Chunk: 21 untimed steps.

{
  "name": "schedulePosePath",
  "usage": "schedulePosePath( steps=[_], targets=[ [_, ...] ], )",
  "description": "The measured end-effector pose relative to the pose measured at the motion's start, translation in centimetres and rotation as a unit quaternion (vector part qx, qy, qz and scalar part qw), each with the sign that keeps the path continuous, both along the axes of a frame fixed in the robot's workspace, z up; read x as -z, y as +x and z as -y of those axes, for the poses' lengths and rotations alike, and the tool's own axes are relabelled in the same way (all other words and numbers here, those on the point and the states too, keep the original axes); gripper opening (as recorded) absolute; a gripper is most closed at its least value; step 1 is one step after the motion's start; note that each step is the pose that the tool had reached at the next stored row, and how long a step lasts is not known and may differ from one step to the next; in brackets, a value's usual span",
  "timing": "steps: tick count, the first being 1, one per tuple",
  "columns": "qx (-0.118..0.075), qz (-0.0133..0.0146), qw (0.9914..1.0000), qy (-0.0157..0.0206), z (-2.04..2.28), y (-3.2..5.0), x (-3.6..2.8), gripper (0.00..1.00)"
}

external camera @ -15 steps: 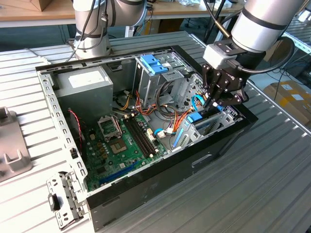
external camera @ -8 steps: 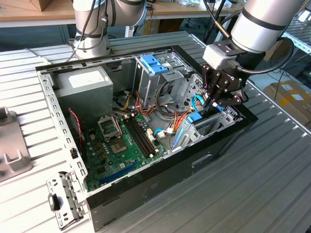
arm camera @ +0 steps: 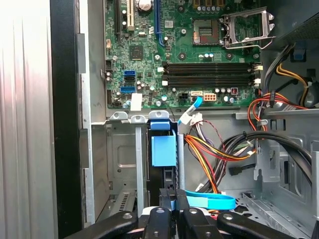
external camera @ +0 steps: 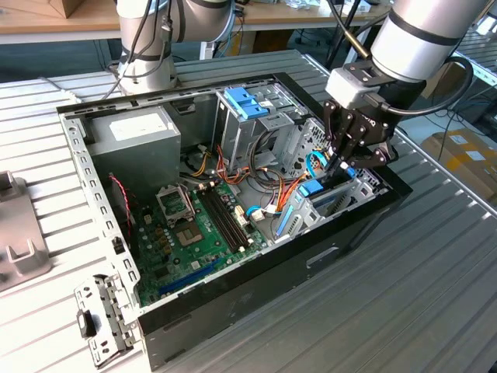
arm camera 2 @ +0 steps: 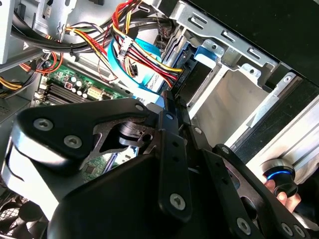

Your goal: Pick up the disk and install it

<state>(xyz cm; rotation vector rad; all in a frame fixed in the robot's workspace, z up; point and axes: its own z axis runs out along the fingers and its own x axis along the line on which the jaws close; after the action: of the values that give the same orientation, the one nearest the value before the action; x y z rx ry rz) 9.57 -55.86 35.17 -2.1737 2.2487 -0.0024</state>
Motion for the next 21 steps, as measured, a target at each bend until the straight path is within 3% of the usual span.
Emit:
schedulePosePath(
  steps=[21],
  targets=[
    [-0.004,0.0000,0.99999,-0.0001,-0.11,0.16,0.37,0.16]
  ],
)
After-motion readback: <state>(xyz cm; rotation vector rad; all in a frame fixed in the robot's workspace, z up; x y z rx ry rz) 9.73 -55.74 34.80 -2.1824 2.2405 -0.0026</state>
